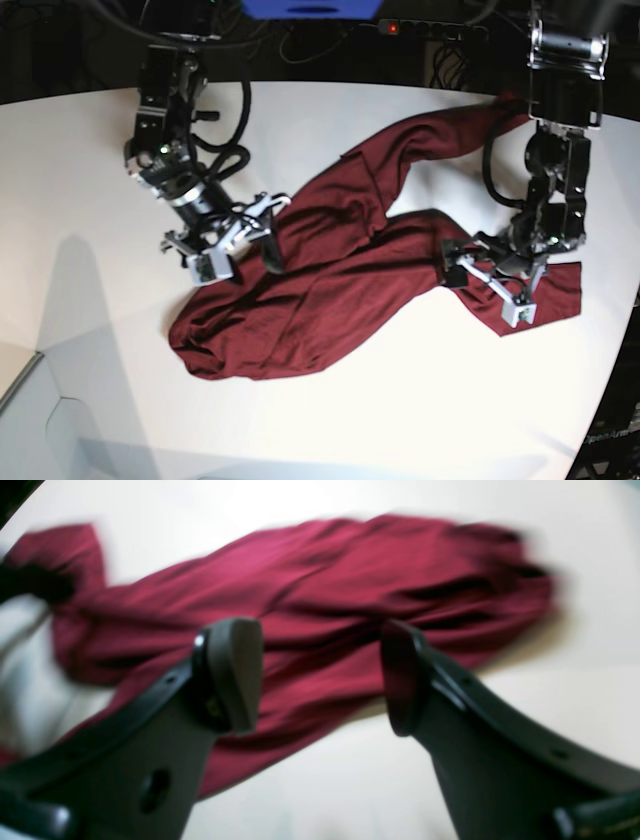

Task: Layout the t-shirt on the table in an organized manner, then fold the t-shirt properly
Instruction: 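Grasp the shirt edges with both grippers and pull them apart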

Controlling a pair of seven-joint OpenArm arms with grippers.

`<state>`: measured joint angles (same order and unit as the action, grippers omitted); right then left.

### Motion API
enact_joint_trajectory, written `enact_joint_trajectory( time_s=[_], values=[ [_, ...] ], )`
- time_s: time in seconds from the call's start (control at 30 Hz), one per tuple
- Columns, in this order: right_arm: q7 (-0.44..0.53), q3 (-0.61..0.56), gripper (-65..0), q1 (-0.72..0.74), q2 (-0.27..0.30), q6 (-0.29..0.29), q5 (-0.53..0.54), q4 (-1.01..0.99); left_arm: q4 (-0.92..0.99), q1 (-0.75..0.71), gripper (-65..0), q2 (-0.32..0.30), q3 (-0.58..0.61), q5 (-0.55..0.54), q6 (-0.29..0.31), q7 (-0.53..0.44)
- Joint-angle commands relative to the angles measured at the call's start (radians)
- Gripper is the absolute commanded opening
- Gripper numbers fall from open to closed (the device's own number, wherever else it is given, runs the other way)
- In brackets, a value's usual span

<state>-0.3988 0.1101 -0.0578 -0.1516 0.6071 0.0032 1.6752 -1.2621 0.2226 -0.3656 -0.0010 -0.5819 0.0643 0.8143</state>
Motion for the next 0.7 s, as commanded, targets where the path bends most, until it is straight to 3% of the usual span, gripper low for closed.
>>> enact_joint_trajectory(
  time_s=[0.0,0.13,0.37,0.67],
  values=[
    [0.033,-0.037,-27.7,0.011,-0.005,0.007,0.019,0.016,0.014,0.037,0.0,-0.017,-0.017,-0.006,-0.001,-0.02],
    [0.033,-0.143,-27.7,-0.001,-0.005,0.007,0.019,-0.025,0.12,0.048,0.0,-0.051,-0.018,-0.006,-0.001,-0.135],
    [0.036,-0.212,-27.7,0.032,-0.005,0.007,0.019,-0.209,0.246,0.05,0.0,-0.054,-0.018,0.013,-0.001,-0.28],
    [0.033,-0.207,-27.7,0.003,0.013,0.007,0.013,-0.326,0.422,0.139,0.0,-0.01,-0.021,0.334,-0.001,-0.427]
  ],
)
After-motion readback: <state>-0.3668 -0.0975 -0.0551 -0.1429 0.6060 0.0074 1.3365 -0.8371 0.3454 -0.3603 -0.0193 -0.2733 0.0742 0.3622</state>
